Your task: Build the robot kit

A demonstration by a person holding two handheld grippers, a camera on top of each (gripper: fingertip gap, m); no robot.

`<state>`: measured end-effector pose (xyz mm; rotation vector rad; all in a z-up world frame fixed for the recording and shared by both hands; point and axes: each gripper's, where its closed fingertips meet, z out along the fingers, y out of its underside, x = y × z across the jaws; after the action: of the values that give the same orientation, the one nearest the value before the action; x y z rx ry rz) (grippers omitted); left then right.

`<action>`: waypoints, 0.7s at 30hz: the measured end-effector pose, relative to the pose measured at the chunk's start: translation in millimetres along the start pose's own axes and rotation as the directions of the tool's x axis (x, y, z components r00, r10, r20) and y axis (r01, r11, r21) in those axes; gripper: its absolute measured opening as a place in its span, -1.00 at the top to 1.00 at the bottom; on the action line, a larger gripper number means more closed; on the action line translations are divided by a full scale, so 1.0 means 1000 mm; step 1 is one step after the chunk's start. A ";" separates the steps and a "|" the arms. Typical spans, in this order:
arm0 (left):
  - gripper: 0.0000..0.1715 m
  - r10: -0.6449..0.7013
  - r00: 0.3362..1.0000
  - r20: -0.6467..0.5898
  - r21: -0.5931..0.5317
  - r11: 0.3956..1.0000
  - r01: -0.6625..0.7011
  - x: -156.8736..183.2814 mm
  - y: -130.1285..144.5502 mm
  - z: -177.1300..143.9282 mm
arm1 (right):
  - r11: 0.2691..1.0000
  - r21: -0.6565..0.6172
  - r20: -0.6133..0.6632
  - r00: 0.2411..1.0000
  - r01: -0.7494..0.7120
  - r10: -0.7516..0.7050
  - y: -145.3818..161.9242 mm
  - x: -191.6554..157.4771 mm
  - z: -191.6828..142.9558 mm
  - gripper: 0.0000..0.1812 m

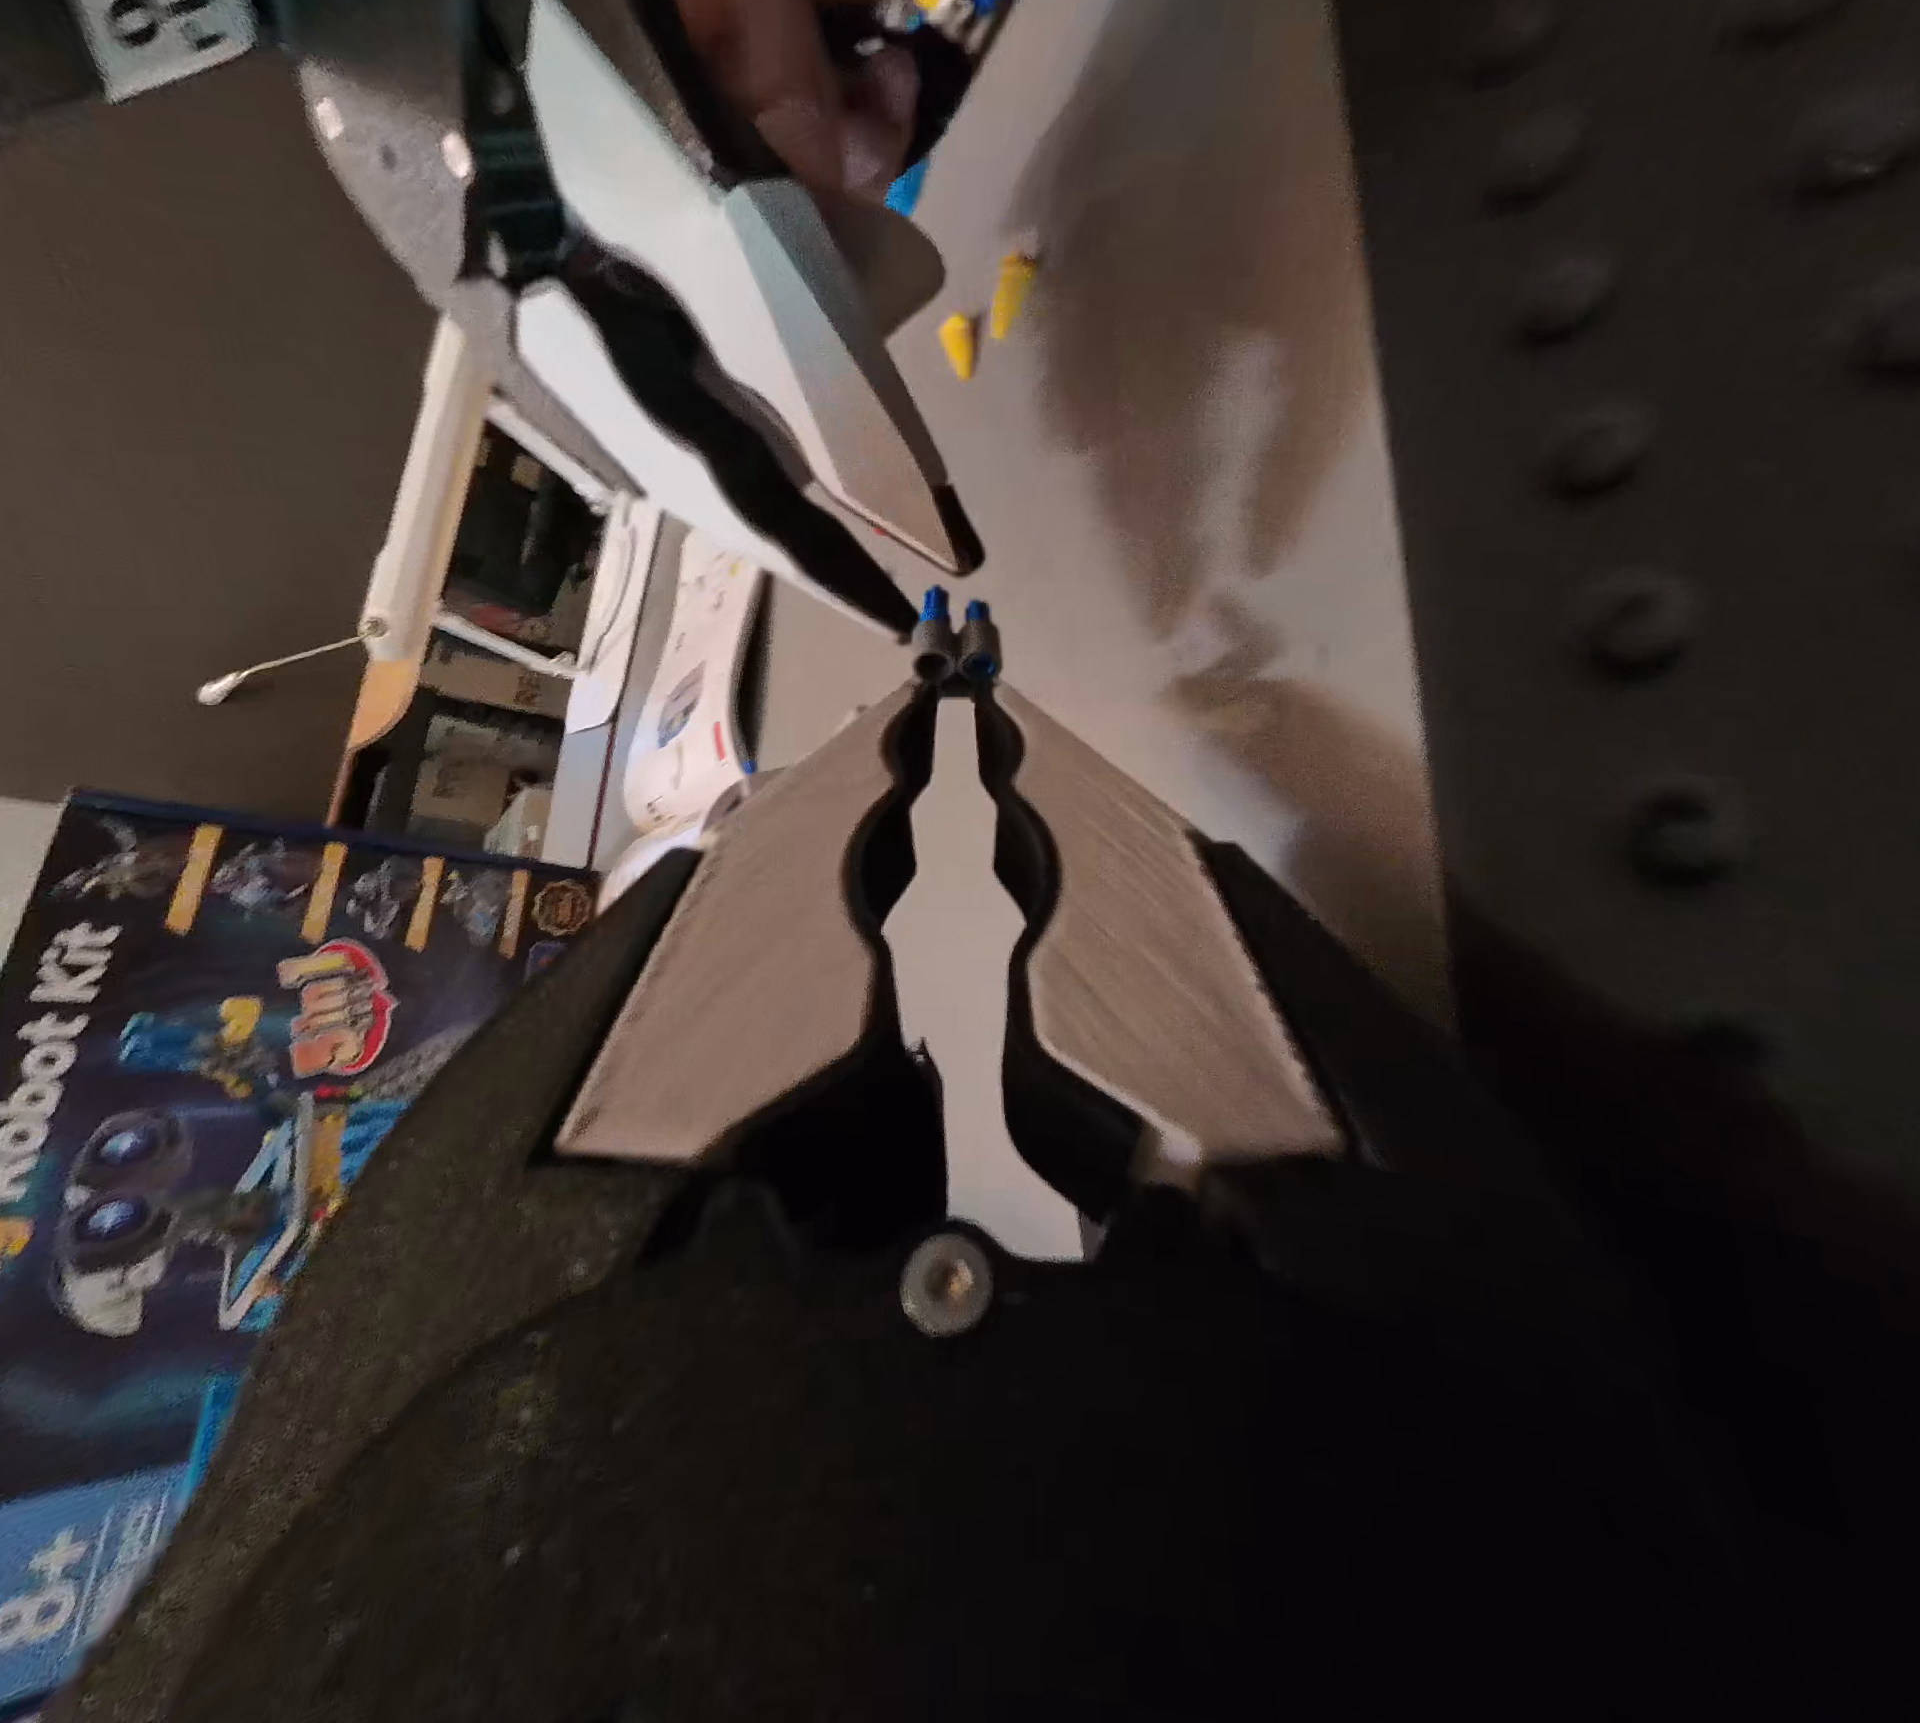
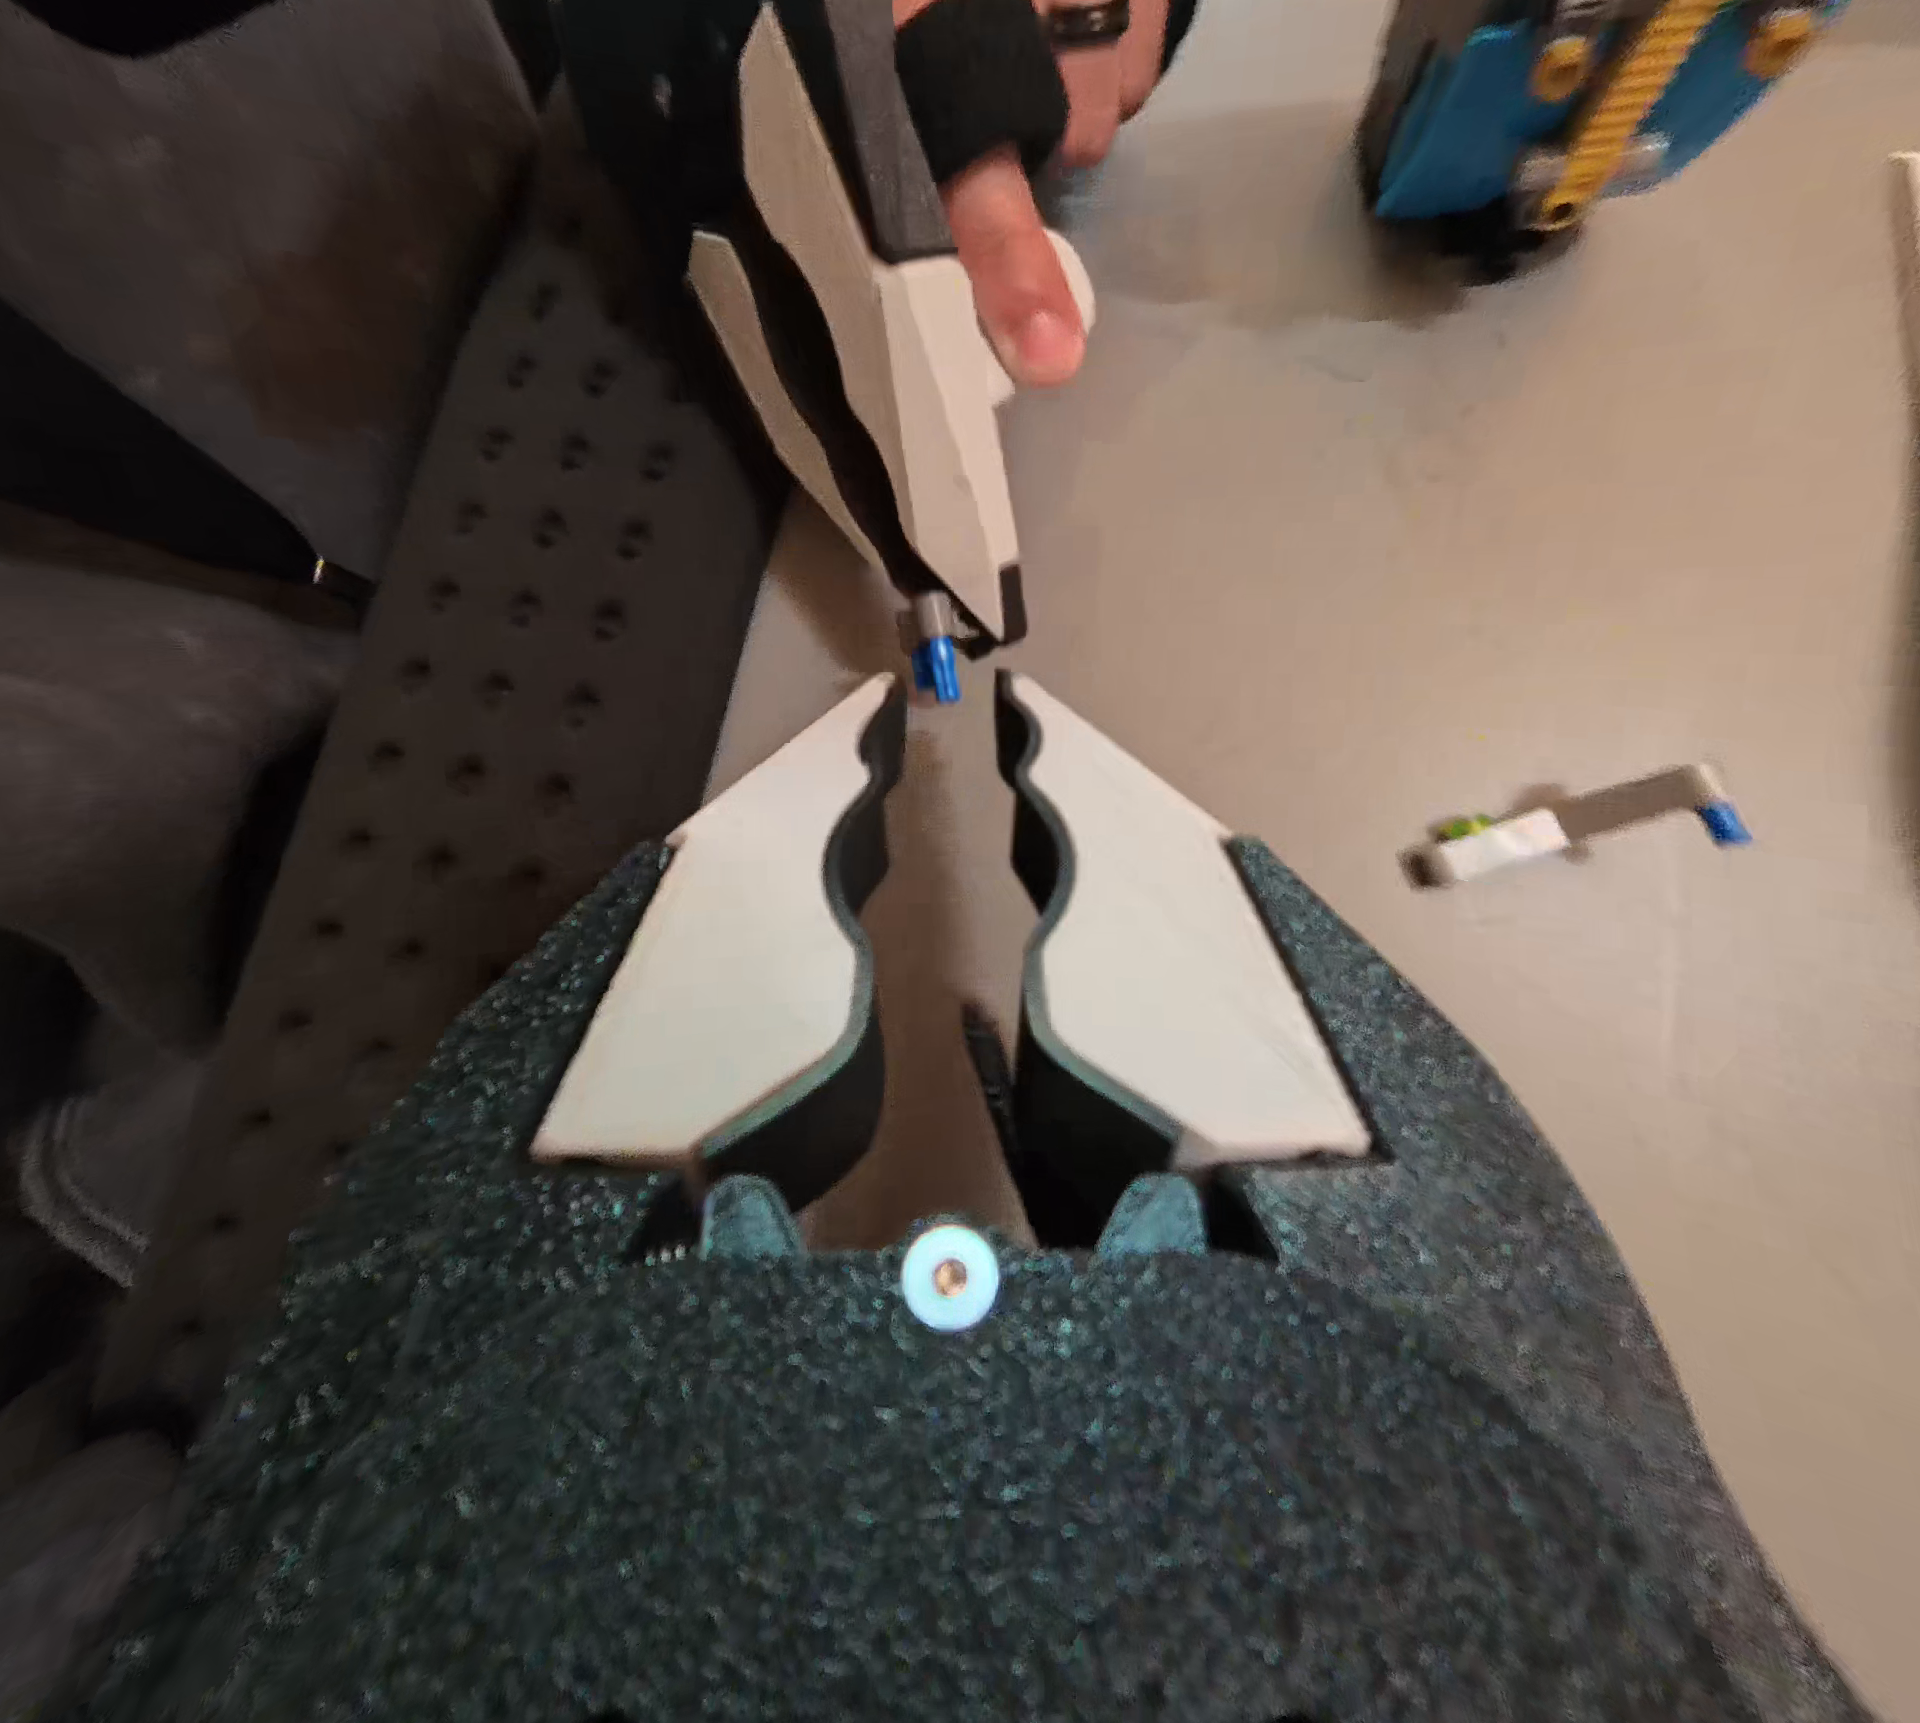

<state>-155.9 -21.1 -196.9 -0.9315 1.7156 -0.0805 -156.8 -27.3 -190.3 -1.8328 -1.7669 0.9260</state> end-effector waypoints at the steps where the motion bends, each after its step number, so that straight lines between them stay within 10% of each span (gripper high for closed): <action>1: 0.92 -0.015 0.999 0.032 -0.010 1.000 0.015 -0.007 0.002 -0.001 | 0.999 0.034 -0.021 1.000 -0.018 0.019 -0.003 0.005 -0.006 0.82; 6: 0.92 -0.049 0.968 0.248 -0.147 0.985 0.087 -0.048 0.026 -0.006 | 0.871 0.421 -0.162 0.923 -0.254 0.348 -0.046 0.045 -0.033 0.45; 8: 0.92 -0.088 0.952 0.292 -0.175 0.974 0.144 -0.058 0.034 -0.008 | 0.795 0.532 -0.181 0.878 -0.292 0.443 -0.055 0.047 -0.034 0.59; 21: 0.92 -0.097 0.937 0.335 -0.198 0.965 0.170 -0.064 0.036 -0.011 | 0.804 0.526 -0.409 0.746 -0.277 0.525 -0.053 0.056 -0.010 0.78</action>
<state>-180.3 38.4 -159.8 -1.1610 1.3735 0.1727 -188.3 34.3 -155.0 -1.9479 -0.7385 0.7611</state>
